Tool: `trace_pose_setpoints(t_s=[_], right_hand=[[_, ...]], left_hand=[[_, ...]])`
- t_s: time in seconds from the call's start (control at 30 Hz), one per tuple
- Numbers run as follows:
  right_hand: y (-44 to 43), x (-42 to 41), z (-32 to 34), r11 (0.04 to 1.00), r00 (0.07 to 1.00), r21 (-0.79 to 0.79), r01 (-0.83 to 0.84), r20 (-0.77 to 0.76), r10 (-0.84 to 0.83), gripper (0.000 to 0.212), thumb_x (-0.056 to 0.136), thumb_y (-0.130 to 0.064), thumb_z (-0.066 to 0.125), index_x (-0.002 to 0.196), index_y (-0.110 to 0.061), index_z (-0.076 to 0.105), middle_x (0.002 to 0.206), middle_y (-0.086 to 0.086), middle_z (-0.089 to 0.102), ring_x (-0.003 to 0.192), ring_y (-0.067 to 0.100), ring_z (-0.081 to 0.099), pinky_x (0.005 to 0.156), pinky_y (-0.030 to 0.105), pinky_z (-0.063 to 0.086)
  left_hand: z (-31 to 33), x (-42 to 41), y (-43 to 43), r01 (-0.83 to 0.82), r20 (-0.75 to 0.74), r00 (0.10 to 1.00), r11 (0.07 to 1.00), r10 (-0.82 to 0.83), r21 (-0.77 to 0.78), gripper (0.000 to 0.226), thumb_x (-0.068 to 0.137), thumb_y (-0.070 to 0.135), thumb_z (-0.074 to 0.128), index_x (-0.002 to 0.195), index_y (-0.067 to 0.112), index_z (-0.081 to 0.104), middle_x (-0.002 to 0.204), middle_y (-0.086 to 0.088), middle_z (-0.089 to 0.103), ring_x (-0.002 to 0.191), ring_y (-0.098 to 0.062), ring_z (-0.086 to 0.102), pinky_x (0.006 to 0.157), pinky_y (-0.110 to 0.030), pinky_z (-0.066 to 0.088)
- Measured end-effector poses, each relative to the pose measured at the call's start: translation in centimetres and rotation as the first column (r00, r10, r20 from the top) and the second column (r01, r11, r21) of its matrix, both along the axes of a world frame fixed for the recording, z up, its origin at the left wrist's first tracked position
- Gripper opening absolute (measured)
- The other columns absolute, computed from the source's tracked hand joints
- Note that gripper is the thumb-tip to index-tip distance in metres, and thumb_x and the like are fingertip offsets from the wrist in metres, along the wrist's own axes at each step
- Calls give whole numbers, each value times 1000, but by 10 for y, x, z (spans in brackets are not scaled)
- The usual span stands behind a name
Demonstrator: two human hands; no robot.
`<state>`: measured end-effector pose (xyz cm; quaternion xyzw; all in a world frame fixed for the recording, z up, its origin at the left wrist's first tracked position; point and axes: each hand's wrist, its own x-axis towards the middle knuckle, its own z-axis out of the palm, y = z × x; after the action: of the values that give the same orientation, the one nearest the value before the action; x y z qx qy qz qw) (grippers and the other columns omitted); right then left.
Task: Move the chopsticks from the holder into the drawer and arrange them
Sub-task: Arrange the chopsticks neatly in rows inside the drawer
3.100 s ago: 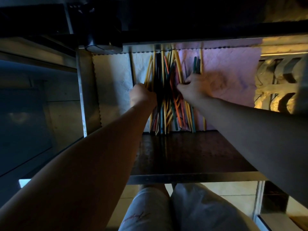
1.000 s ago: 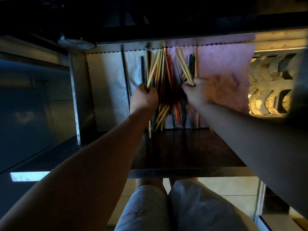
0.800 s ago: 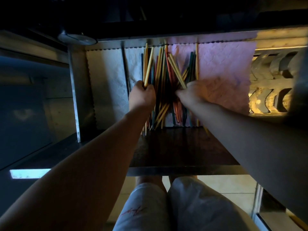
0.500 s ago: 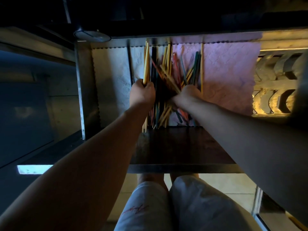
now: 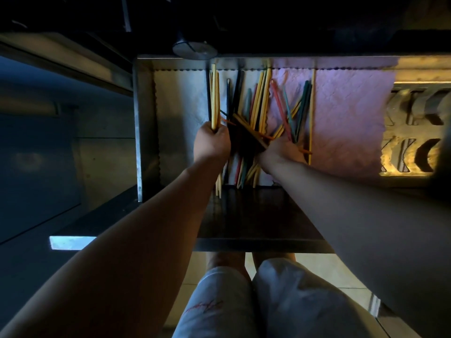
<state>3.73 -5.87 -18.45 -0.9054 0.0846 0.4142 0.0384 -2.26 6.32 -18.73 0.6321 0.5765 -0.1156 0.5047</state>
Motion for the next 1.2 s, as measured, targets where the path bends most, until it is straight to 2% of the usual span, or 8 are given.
trace_pose_setpoints(t_s=[0.17, 0.27, 0.4, 0.57, 0.7, 0.83, 1.03, 1.2], right_hand=[[5, -3, -2, 994, 993, -6, 107, 47, -107, 44, 98, -28, 38, 136, -8, 44, 137, 17, 54, 125, 36, 52, 107, 46, 38], [7, -2, 3, 993, 993, -13, 114, -31, -114, 54, 85, -34, 58, 133, -13, 44, 125, 14, 62, 111, 36, 62, 96, 49, 49], [3, 1, 5, 982, 983, 41, 185, 2, -185, 43, 70, -34, 58, 109, -16, 62, 109, 12, 69, 103, 33, 65, 88, 45, 55], [3, 10, 12, 986, 988, 76, 147, 28, -150, 66, 73, -38, 54, 137, -22, 43, 98, 9, 66, 89, 29, 67, 70, 28, 46], [0, 18, 21, 966, 975, 152, 211, 45, -220, 30, 80, -35, 54, 96, -13, 67, 91, 11, 70, 83, 32, 68, 63, 26, 43], [-8, 28, 33, 894, 945, 311, 322, -55, -322, 35, 88, -40, 53, 61, -17, 49, 59, 4, 51, 50, 23, 50, 49, 24, 36], [-26, 39, 51, 789, 895, 427, 442, -154, -419, 31, 91, -43, 55, 87, -13, 58, 72, 8, 59, 67, 28, 61, 68, 43, 52], [-38, 40, 56, 666, 837, 509, 545, -282, -469, 30, 96, -37, 52, 91, -10, 62, 55, -1, 48, 43, 14, 45, 43, 20, 36]], left_hand=[[3, -5, 4, -19, 0, 1000, 999, 19, -48, 13, 85, 24, 49, 78, 16, 57, 79, -12, 67, 68, -27, 60, 65, -39, 52], [6, -6, 4, -24, -3, 1000, 997, 23, -67, 13, 85, 23, 50, 80, 15, 58, 84, -16, 69, 73, -34, 64, 72, -45, 56], [8, -8, 5, -21, 12, 1000, 995, 22, -96, 16, 89, 27, 50, 85, 15, 60, 85, -13, 68, 74, -31, 64, 75, -47, 56], [10, -9, 5, -8, 40, 999, 994, 12, -108, 13, 90, 24, 49, 85, 17, 59, 79, -8, 64, 68, -23, 59, 69, -41, 55], [18, -5, 2, 45, 48, 998, 995, -41, -92, 18, 89, 21, 48, 93, 12, 63, 82, -14, 65, 73, -27, 61, 68, -37, 52], [23, 1, -3, 104, 55, 993, 993, -101, -53, 13, 91, 23, 50, 94, 16, 61, 77, -7, 64, 71, -25, 62, 60, -28, 46], [17, 12, -16, 201, -1, 980, 980, -201, -13, 16, 86, 30, 63, 87, 14, 65, 73, -3, 64, 74, -25, 64, 60, -28, 46], [6, 20, -36, 308, -78, 949, 951, -304, 40, 21, 77, 27, 66, 61, 18, 55, 54, 7, 53, 51, -13, 50, 42, -18, 31]])
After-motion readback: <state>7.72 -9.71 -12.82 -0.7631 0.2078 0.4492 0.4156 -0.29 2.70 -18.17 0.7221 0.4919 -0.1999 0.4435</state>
